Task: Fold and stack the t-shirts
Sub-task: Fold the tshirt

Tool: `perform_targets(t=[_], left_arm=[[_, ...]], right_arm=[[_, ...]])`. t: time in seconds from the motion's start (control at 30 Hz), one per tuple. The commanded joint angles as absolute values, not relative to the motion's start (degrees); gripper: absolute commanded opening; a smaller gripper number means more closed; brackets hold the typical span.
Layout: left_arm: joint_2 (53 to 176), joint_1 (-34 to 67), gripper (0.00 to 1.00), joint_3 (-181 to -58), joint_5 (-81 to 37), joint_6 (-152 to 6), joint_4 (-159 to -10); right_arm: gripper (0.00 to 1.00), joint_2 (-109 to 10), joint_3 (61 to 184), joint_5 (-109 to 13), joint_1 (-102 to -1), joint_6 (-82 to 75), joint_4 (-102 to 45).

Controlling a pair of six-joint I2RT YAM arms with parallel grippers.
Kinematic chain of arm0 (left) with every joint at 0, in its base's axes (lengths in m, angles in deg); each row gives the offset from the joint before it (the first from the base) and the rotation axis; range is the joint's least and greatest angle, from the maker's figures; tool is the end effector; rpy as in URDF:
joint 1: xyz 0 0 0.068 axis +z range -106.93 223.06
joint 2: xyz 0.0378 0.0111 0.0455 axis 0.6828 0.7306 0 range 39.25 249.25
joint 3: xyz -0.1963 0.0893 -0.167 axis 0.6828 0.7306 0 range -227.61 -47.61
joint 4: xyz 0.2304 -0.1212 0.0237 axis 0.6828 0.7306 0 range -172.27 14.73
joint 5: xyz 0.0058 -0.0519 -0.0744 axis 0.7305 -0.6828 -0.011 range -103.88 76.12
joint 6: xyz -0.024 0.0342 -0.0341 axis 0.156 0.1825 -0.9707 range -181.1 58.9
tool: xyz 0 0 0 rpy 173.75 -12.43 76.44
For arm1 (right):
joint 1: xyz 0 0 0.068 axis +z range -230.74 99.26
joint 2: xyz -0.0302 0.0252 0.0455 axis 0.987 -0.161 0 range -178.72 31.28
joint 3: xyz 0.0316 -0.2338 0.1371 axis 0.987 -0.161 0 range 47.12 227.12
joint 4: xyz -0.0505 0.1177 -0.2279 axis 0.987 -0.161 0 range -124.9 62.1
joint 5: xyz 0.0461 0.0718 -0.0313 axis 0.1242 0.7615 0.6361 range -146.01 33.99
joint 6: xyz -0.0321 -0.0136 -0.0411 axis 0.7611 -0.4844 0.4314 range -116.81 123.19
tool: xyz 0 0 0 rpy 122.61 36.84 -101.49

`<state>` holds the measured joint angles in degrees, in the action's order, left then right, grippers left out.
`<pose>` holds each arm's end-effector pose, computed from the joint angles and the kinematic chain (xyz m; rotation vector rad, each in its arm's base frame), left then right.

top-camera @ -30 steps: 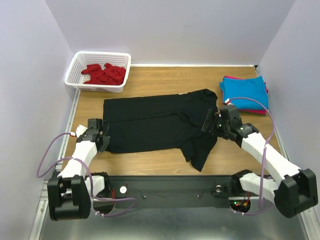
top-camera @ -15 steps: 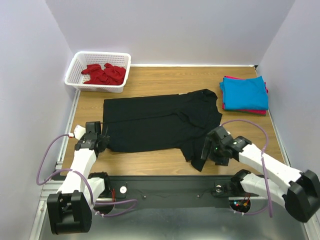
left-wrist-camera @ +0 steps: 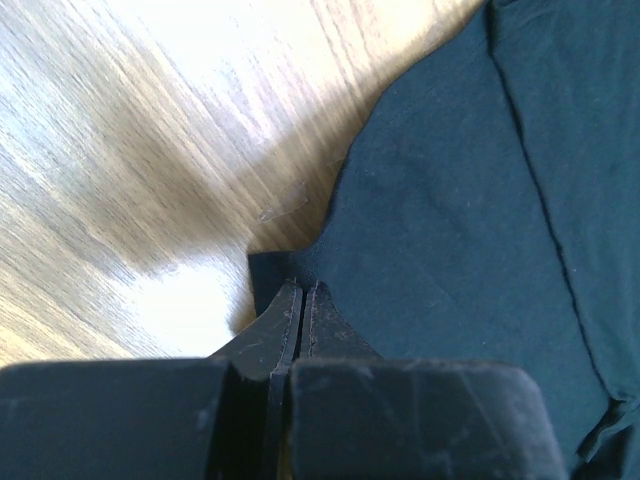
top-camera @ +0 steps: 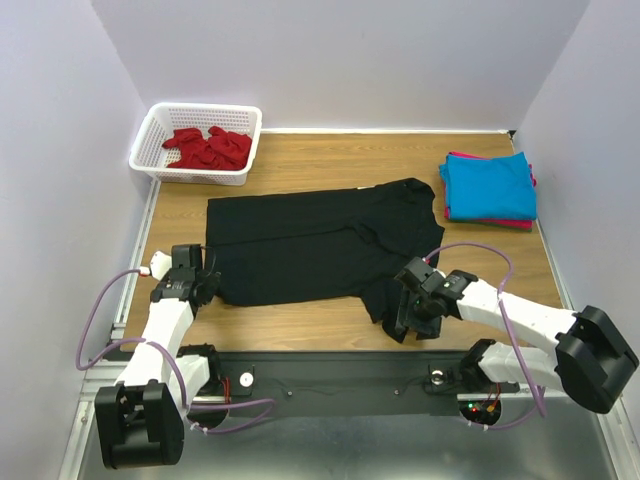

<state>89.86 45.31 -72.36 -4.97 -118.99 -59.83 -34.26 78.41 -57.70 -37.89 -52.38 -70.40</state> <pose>0.1714 0.0122 0.1831 -1.2725 2.0549 -0.2630 0.1269 0.1161 0.1590 0.3329 2.9405 0.2318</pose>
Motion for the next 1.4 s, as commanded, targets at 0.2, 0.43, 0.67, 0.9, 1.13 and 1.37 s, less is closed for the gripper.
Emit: perform_targets(t=[0.2, 0.43, 0.67, 0.9, 1.13, 1.37], left_arm=[[89.8, 45.2, 0.00, -70.4, -6.1, -118.1, -62.3], [88.8, 45.2, 0.00, -69.6, -6.8, -118.2, -63.0], [87.9, 45.1, 0.00, -69.5, -7.4, -118.1, -63.2], [87.8, 45.2, 0.00, -69.6, -7.7, -118.4, -62.7], [86.3, 45.2, 0.00, -70.3, -9.9, -118.9, -60.8], [83.5, 45.1, 0.00, -71.2, -11.0, -119.3, -58.5]], right_arm=[[0.58, -37.4, 77.6, -58.2, -37.1, -56.0, -61.8], [0.55, -39.2, 79.3, -57.2, -36.4, -56.8, -60.6], [0.37, -41.9, 77.4, -59.0, -36.0, -58.8, -60.4], [0.00, -31.4, 78.8, -65.7, -35.9, -60.1, -68.9], [0.00, -18.9, 81.1, -71.4, -36.0, -64.1, -84.6], [0.00, -13.6, 80.9, -70.8, -36.0, -66.1, -89.4]])
